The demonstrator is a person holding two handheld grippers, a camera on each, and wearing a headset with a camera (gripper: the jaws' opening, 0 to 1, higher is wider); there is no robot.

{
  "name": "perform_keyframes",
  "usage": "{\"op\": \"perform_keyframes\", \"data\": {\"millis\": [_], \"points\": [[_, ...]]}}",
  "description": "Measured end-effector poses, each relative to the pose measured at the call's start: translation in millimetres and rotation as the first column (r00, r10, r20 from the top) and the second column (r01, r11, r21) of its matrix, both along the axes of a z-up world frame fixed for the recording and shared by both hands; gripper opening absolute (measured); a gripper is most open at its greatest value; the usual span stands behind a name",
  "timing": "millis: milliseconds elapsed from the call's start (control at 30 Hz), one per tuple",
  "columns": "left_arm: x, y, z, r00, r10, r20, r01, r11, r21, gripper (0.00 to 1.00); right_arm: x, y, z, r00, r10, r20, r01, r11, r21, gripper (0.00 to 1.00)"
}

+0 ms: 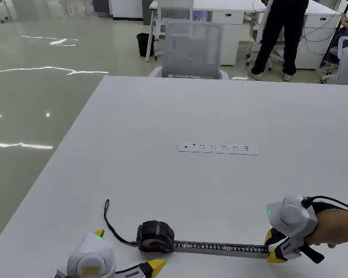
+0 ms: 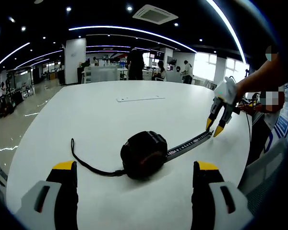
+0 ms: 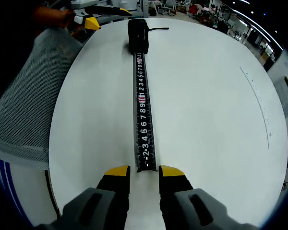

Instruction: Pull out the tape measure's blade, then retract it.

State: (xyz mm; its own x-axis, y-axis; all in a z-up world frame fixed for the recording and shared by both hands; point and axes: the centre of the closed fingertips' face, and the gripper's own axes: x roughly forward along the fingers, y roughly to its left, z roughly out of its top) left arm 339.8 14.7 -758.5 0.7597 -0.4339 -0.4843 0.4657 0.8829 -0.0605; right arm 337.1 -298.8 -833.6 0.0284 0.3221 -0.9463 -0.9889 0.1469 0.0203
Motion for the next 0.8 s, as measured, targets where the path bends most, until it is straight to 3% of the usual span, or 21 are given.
{"op": "perform_keyframes", "data": {"millis": [200,267,333,400,500,800], "points": [[-1.3,-0.6,-0.9,1.0,0.007,-0.006,-0.007,1.0,-0.004,0.99,0.6,5.7,-1.2,1.0,0.021,0.003,-0.021,1.0,-0.003,0.19],[-1.1,-0.3,-1.1,1.0,0.009,-0.008,-0.009,1.0,-0.005,0.99,1.7,2.6,-3.7,0.998,0.063,0.012,-0.062,0.997,-0.036,0.16],[-0.8,-0.4,-1.0,1.0,0.011,-0.009,-0.011,1.0,-0.009,0.99,2.1,2.8,-0.1,1.0,0.024,-0.007,-0.024,0.999,-0.039,0.16],[-0.4,-0.7,-1.2,1.0,0.015,-0.01,-0.015,1.0,-0.011,0.99,3.3,2.3,-2.0,0.999,0.052,-0.005,-0.052,0.997,-0.05,0.16],[0.8,-1.6,-1.3,1.0,0.023,-0.013,-0.023,1.0,-0.02,0.99,4.4,2.6,-2.5,0.999,0.028,-0.016,-0.029,0.998,-0.057,0.15],[7.7,-18.0,-7.9,0.998,0.036,-0.05,-0.038,0.998,-0.05,0.99,4.3,2.1,-3.3,1.0,0.001,-0.025,-0.003,0.998,-0.063,0.15]]}}
